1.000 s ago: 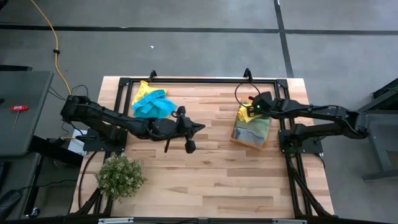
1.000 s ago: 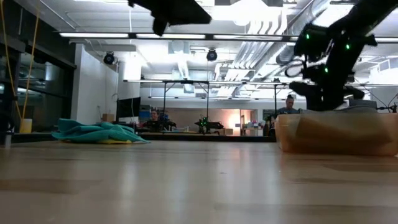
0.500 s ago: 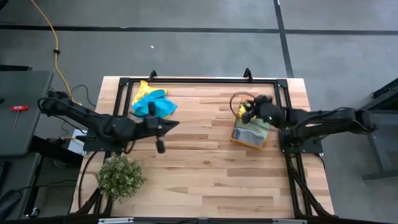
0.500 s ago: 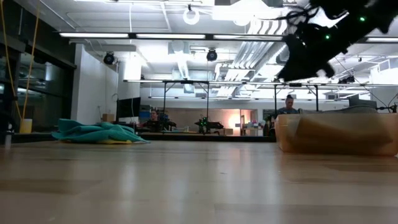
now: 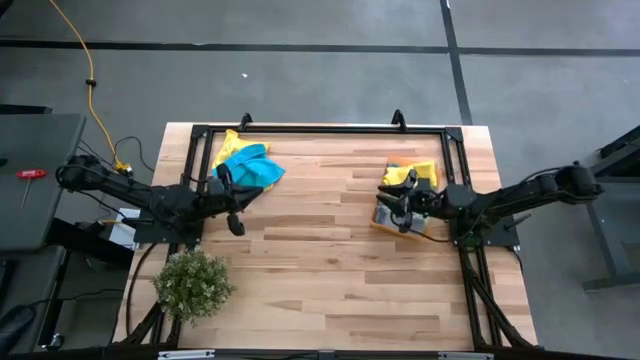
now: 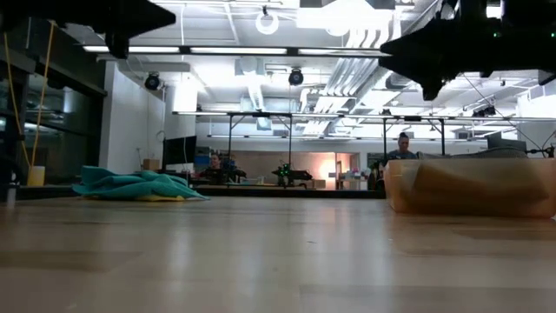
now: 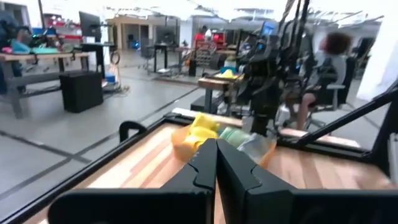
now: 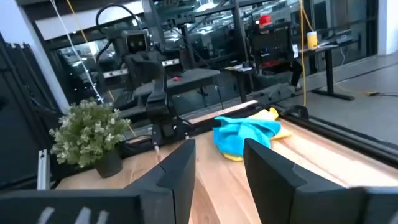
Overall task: Fold microfiber towels
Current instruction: Fold the blue microfiber cloth
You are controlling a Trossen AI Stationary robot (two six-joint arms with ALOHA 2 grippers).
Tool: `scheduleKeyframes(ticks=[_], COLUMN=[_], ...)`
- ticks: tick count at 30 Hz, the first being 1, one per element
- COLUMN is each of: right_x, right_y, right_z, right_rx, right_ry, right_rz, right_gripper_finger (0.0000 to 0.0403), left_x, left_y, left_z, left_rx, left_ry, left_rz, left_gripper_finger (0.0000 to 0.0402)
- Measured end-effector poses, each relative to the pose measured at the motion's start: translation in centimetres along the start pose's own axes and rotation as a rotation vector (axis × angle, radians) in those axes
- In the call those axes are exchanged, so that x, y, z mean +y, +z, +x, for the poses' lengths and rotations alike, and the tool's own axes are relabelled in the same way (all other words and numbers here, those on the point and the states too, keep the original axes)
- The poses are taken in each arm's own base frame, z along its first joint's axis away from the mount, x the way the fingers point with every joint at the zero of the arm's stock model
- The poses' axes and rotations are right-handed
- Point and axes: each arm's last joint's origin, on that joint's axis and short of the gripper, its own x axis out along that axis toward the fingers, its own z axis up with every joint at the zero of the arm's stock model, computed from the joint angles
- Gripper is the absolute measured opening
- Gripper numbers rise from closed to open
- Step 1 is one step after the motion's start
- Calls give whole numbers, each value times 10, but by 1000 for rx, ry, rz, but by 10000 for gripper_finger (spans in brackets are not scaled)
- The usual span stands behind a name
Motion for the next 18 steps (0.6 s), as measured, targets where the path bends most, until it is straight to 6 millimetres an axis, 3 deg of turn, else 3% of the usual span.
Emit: scheduleKeyframes(ticks=[8, 14, 18], right_x=[3, 2, 1], right_y=[7, 7, 7], right_z=[4, 4, 4], right_rx=[-13, -20, -18], right_ry=[4, -33, -55], right_rz=[-9, -23, -23], right_gripper_finger=[129, 129, 129], left_x=[3, 13, 27], left_y=[-16, -36, -46], left_z=[7, 24, 37], left_rx=[110, 316, 564], left_ry=[114, 317, 455], left_rz=[51, 63, 8], left_gripper_finger=[25, 95, 141])
